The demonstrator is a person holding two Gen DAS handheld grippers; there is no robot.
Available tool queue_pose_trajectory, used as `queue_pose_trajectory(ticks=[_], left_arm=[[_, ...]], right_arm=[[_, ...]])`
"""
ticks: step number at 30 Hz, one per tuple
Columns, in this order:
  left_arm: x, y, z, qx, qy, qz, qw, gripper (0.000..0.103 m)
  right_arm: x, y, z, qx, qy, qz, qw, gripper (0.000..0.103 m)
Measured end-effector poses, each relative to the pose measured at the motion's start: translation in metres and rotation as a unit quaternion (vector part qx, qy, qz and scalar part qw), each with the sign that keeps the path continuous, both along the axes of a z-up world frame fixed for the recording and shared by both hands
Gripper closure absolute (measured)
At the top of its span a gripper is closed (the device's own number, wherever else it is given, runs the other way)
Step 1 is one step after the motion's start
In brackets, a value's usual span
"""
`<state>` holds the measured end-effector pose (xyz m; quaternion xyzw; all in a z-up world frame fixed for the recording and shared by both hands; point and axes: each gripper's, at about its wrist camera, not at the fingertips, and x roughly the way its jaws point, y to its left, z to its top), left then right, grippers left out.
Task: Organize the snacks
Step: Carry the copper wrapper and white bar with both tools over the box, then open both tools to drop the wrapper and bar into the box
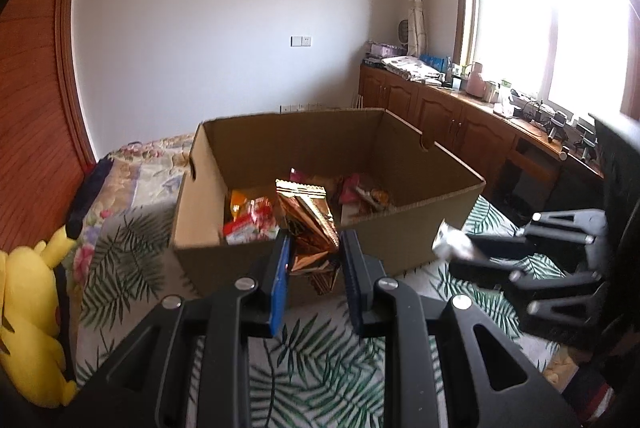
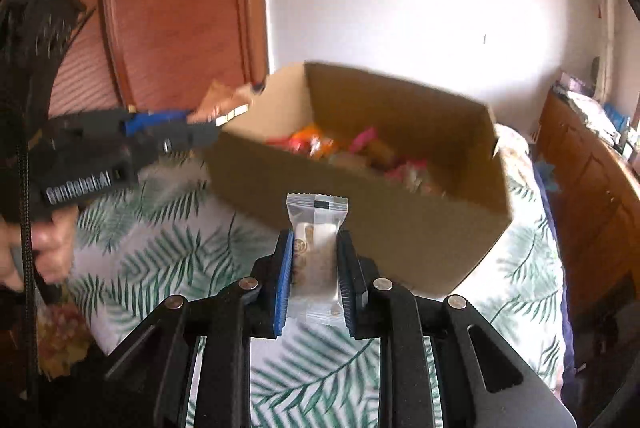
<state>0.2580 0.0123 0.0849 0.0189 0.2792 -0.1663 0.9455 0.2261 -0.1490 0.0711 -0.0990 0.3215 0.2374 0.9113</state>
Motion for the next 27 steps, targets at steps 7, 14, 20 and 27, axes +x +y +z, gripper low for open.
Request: queue_pose_trajectory(ticks=[7,14,20,27], left_arm=[[0.039,-0.009,0.003,0.002,0.0,0.01,0.9999,0.08],[0.062,-0.015,0.002,0.012,0.008,0.022,0.9996,0.08],[0.08,-0.018,-0.002,0.02,0.016,0.033,0.9991,0.078],[0.075,-0.014,-0.005,0.017,0.008,0.046,0.9988,0.056]], right_arm=[[0.037,-0.006,0.024,0.016,-0.015,-0.024,0.999,0.084],[0.075,-0.013,0.024,0.028,-0.009,-0.053,0.998,0.084],[0.103,-0.02,0.009,0.036,0.01,-0.085,0.996,0.082],[0.102,-0.032,0.004,0.05,0.01,-0.099,0.994,0.065]])
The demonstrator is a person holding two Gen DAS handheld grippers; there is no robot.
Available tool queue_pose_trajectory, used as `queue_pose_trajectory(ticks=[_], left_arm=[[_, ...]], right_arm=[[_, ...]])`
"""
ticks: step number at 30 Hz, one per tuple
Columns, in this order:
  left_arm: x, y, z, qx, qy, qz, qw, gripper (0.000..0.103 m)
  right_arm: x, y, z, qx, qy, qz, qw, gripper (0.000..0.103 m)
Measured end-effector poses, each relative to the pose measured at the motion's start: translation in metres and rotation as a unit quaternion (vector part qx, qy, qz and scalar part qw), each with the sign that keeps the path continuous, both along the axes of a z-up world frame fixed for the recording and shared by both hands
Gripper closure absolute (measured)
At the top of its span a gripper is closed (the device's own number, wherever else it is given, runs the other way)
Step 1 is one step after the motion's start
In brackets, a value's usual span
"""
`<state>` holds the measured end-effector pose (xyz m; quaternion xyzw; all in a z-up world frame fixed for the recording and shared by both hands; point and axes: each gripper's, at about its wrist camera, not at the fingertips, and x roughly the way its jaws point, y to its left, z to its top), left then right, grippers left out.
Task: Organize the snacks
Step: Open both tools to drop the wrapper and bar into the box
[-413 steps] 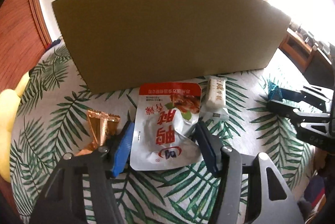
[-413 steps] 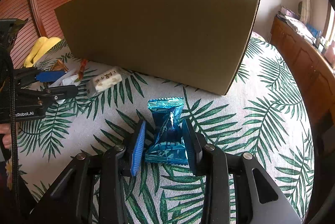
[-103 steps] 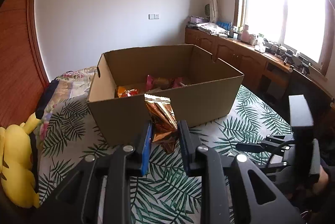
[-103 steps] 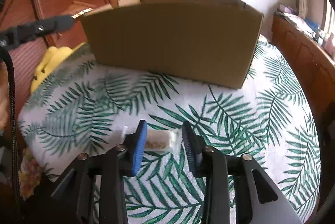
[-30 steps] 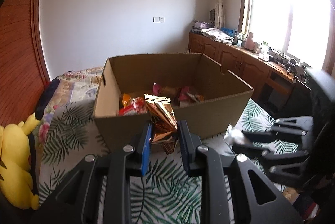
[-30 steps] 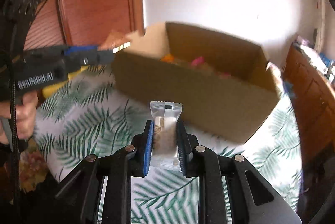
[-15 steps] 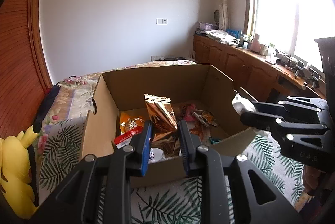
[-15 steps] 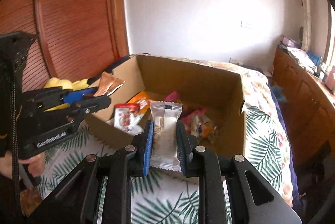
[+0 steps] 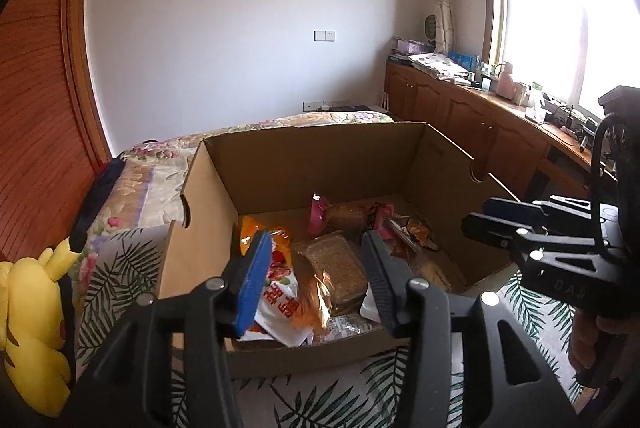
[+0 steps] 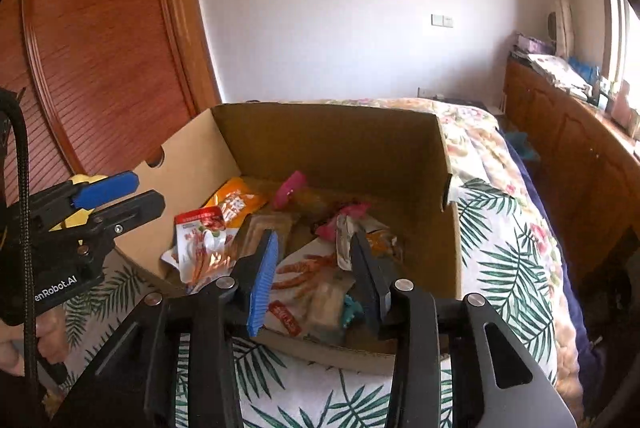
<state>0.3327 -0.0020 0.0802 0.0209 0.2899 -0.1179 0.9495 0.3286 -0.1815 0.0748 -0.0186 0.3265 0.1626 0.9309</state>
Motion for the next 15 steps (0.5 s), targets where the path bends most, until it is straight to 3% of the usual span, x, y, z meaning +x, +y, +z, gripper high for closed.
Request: queue_pose_trajectory(ticks=[8,15], left_arm=[[-0.035,0.0,0.005,0.003,-0.016,-0.006,0.9999,0.055],[-0.066,0.009,0.017,-0.016,-0.015,0.0,0.9998,0.053]], right_arm=[[-0.035,-0.001,0.014,0.022,-0.026,0.006,0.999,0.065],[-0.07,0.012,0.022,0.011,-0.037,0.019,0.999,0.065]])
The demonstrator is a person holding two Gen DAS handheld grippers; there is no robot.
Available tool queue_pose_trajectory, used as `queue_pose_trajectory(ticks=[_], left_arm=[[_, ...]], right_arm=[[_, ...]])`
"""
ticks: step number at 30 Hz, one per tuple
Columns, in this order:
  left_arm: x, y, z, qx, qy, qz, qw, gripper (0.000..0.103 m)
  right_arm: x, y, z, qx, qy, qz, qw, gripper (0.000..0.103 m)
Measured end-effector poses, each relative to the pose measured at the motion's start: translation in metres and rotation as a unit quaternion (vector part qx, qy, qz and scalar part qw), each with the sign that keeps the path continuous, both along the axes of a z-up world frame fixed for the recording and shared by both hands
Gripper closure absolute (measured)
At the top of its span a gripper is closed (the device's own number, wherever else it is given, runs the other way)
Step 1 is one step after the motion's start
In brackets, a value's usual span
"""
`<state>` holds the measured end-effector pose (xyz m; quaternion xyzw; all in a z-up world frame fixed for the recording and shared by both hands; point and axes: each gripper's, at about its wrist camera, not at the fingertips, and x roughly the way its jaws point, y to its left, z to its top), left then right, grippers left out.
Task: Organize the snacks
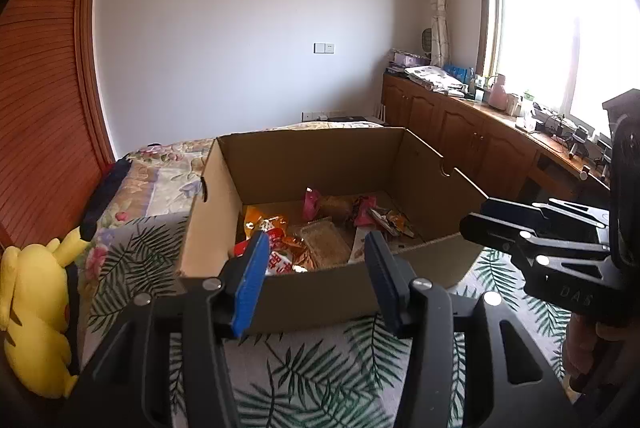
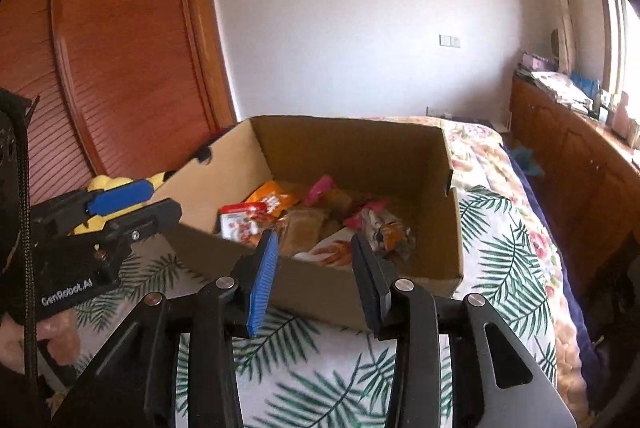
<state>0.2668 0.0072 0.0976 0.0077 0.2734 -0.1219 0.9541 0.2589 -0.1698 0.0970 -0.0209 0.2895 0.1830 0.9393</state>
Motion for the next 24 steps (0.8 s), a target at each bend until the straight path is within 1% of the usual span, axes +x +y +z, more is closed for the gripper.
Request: queue_pose_trajectory(ticks=[6,10,14,15,18,20,21,24], left_arm=[[-0.03,0.011,0.023,0.0,-0.016,0.006,0.9999,0.052],[-0.046,0.019,0.044,0.007,-0.03,0.014,0.9994,0.051],[-0.064,0.027,0.061,0.005,-0.049,0.021,0.9986,0.046],[-0.069,0.029,0.064,0.005,-0.051,0.023,0.9984,0.044],[-0.084,0.032,0.069,0.011,-0.059,0.024,0.9979,0.032],[-0.099,0.032,0.073,0.024,-0.072,0.03,0.9967,0.029],[-0.104,0.032,0.074,0.027,-0.077,0.034,0.9961,0.024],[-0.121,0.034,0.074,0.025,-0.083,0.045,0.9952,0.017]], right_arm=[[-0.023,0.003,0.017,0.007,-0.013,0.002,1.0,0.065],[-0.037,0.007,0.037,0.005,-0.031,0.001,1.0,0.063],[-0.056,0.008,0.053,0.005,-0.045,-0.003,0.999,0.059],[-0.06,0.008,0.055,0.004,-0.048,-0.005,0.999,0.056],[-0.076,0.006,0.059,0.0,-0.056,-0.011,0.998,0.047],[-0.087,0.004,0.06,-0.001,-0.06,-0.013,0.998,0.043],[-0.09,0.004,0.06,0.0,-0.06,-0.014,0.998,0.039],[-0.104,-0.001,0.058,-0.002,-0.064,-0.017,0.998,0.031]])
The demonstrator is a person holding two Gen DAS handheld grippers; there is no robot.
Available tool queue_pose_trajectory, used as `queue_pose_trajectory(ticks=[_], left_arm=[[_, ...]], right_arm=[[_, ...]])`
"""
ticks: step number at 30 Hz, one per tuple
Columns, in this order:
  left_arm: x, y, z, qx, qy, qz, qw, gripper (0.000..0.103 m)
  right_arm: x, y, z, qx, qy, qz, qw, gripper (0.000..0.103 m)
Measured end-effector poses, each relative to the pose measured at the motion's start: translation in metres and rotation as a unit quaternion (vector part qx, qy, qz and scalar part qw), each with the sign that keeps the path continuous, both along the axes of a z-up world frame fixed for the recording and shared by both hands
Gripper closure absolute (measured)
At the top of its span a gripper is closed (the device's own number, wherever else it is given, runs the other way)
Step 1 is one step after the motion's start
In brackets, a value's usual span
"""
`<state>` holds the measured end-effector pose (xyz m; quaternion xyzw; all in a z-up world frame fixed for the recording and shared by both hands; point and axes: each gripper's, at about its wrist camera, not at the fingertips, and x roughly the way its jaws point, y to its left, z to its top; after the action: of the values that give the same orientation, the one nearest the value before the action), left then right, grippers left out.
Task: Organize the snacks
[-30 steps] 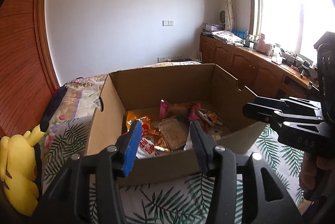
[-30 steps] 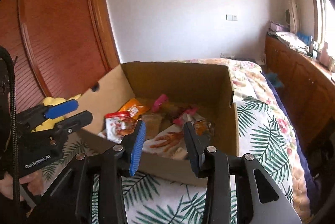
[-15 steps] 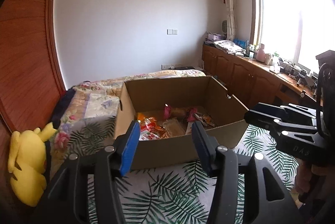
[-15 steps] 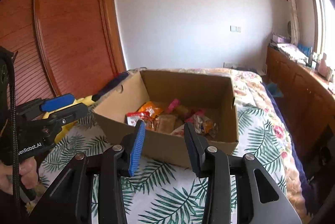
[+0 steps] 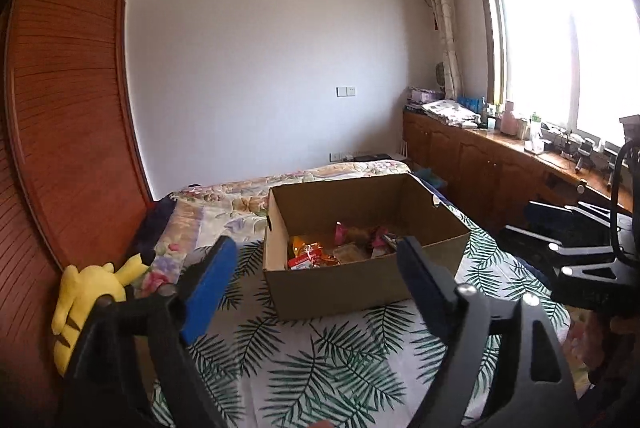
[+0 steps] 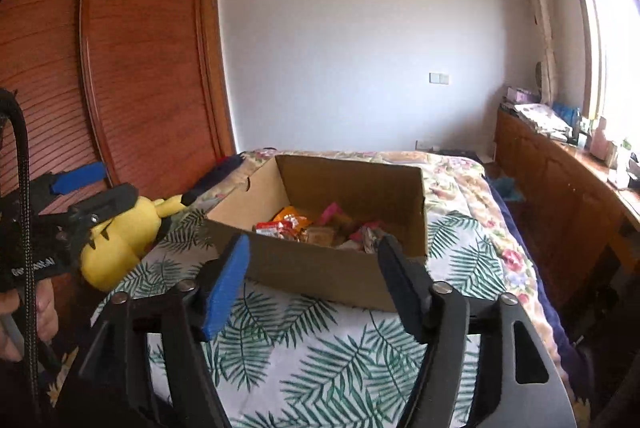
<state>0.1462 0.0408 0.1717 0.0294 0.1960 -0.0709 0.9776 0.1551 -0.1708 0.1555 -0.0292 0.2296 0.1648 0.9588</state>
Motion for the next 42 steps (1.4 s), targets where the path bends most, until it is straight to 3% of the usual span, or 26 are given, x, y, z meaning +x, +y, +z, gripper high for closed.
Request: queue_pose_trajectory(ticks=[4,6,16,24,33,42], left_arm=[[-0.02,0.001,-0.005,-0.01,0.001,0.004,0.9999,0.016],[-0.03,-0.001,-0.011,-0.005,0.002,0.014,0.9999,0.016],[-0.08,-0.012,-0.05,0.02,0.007,0.044,0.9988,0.016],[-0.107,-0.019,-0.084,0.016,0.041,0.043,0.9981,0.016],[-0.124,-0.021,-0.098,-0.001,0.043,0.042,0.9982,0.016],[-0.129,-0.022,-0.102,0.008,0.042,0.052,0.9978,0.016]], right_arm=[[-0.02,-0.004,-0.004,-0.009,-0.013,-0.008,1.0,0.015],[-0.033,-0.008,-0.008,-0.015,-0.02,-0.016,1.0,0.012],[-0.092,-0.019,-0.038,-0.028,-0.028,-0.041,0.998,0.012],[-0.123,-0.02,-0.051,-0.016,-0.015,-0.044,0.999,0.012],[-0.15,-0.025,-0.059,0.007,-0.023,-0.061,0.998,0.012],[-0.146,-0.027,-0.076,0.001,-0.012,-0.071,0.997,0.012]])
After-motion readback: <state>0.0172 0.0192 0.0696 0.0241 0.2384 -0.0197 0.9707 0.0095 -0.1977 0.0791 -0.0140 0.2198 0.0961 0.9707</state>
